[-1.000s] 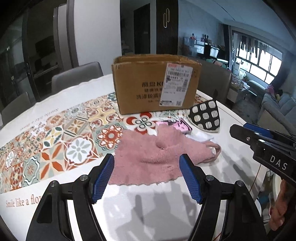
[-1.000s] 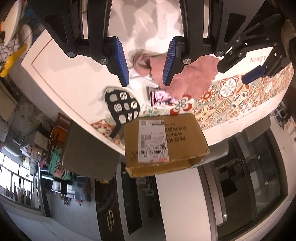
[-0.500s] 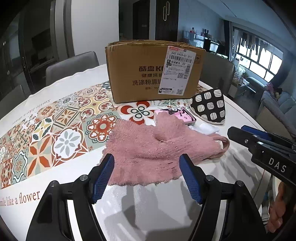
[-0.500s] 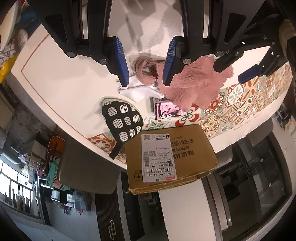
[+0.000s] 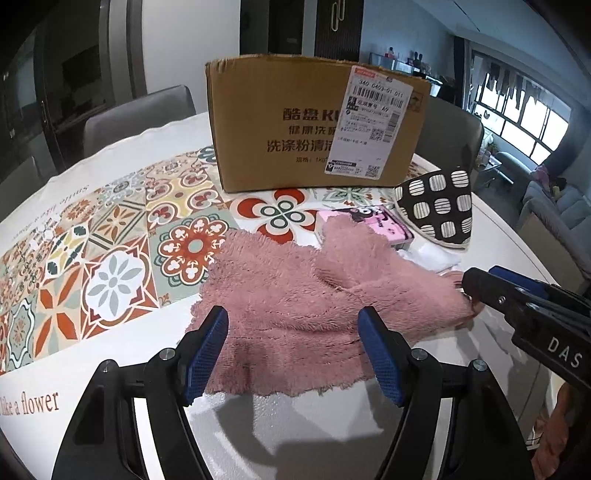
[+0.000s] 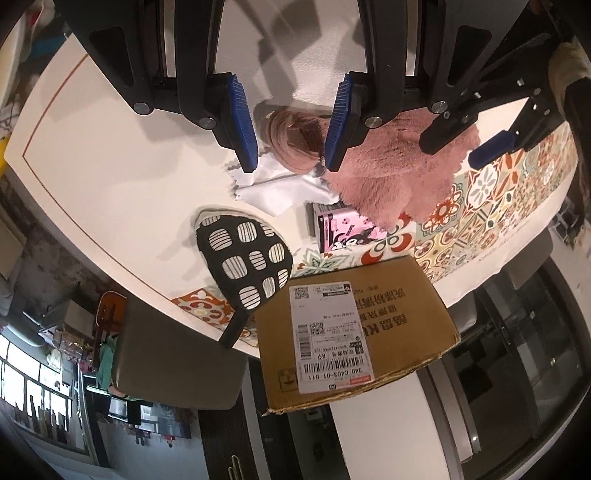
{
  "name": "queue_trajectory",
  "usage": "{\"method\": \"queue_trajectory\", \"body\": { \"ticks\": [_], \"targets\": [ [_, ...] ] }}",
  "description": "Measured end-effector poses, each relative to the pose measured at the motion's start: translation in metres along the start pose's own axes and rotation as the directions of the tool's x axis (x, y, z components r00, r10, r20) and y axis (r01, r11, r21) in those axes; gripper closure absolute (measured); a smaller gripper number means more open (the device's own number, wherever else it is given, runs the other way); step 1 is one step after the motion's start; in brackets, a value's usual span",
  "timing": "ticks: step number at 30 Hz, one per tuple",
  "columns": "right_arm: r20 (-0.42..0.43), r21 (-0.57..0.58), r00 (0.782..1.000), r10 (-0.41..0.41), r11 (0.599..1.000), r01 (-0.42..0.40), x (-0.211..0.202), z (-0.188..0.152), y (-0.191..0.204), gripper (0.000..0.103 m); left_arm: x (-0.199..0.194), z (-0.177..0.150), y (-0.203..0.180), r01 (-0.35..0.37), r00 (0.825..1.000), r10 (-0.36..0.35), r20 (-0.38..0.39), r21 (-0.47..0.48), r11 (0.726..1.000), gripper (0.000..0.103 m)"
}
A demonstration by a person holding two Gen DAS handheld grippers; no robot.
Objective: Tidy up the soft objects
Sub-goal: 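Grasp the pink fuzzy towel with the left tool while the right tool grips the pink hair tie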
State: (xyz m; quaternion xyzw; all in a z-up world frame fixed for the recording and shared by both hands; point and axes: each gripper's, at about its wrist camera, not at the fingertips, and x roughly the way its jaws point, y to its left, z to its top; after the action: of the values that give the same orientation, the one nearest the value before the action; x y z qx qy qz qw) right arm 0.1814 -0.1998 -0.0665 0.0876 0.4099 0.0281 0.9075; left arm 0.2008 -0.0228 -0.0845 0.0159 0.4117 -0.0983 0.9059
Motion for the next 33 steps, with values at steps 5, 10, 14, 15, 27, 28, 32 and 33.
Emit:
{"method": "queue_trajectory", "body": {
  "ticks": [5, 10, 14, 15, 27, 28, 32, 33],
  "targets": [
    [-0.009, 0.016, 1.000, 0.005, 1.000, -0.004, 0.006, -0.001, -0.002, 0.064, 0.010, 0.000, 0.001, 0.001, 1.000, -0.001, -0.020, -0.008, 1.000, 0.031],
    [-0.023, 0.025, 1.000, 0.005, 1.000, -0.004, 0.013, -0.002, -0.003, 0.064, 0.019, 0.000, 0.002, 0.003, 0.999, -0.005, -0.045, -0.025, 1.000, 0.031],
    [-0.033, 0.031, 0.999, 0.007, 1.000, -0.006, 0.017, -0.003, -0.003, 0.064, 0.024, 0.000, 0.002, 0.012, 0.999, -0.014, -0.048, -0.028, 1.000, 0.034],
    [-0.033, 0.032, 0.999, 0.006, 0.999, -0.005, 0.017, -0.003, -0.003, 0.064, 0.024, 0.000, 0.002, 0.021, 0.999, -0.022, -0.049, -0.030, 0.999, 0.041],
    [-0.044, 0.028, 0.999, 0.009, 1.000, -0.008, 0.019, -0.003, -0.006, 0.087, 0.023, 0.000, -0.002, 0.046, 0.998, -0.047, -0.052, -0.011, 0.999, 0.084],
    [-0.043, 0.026, 0.999, 0.009, 1.000, -0.007, 0.019, -0.003, -0.005, 0.088, 0.022, 0.000, -0.002, 0.047, 0.997, -0.048, -0.054, -0.012, 0.999, 0.085],
    [-0.035, 0.014, 0.999, 0.001, 1.000, -0.001, 0.015, -0.002, -0.005, 0.091, 0.015, 0.000, -0.003, 0.069, 0.996, -0.069, -0.061, -0.014, 0.998, 0.087],
    [-0.032, 0.009, 0.999, 0.001, 1.000, 0.000, 0.013, -0.002, -0.004, 0.091, 0.013, 0.000, -0.003, 0.079, 0.995, -0.080, -0.064, -0.017, 0.997, 0.088]
  ]
}}
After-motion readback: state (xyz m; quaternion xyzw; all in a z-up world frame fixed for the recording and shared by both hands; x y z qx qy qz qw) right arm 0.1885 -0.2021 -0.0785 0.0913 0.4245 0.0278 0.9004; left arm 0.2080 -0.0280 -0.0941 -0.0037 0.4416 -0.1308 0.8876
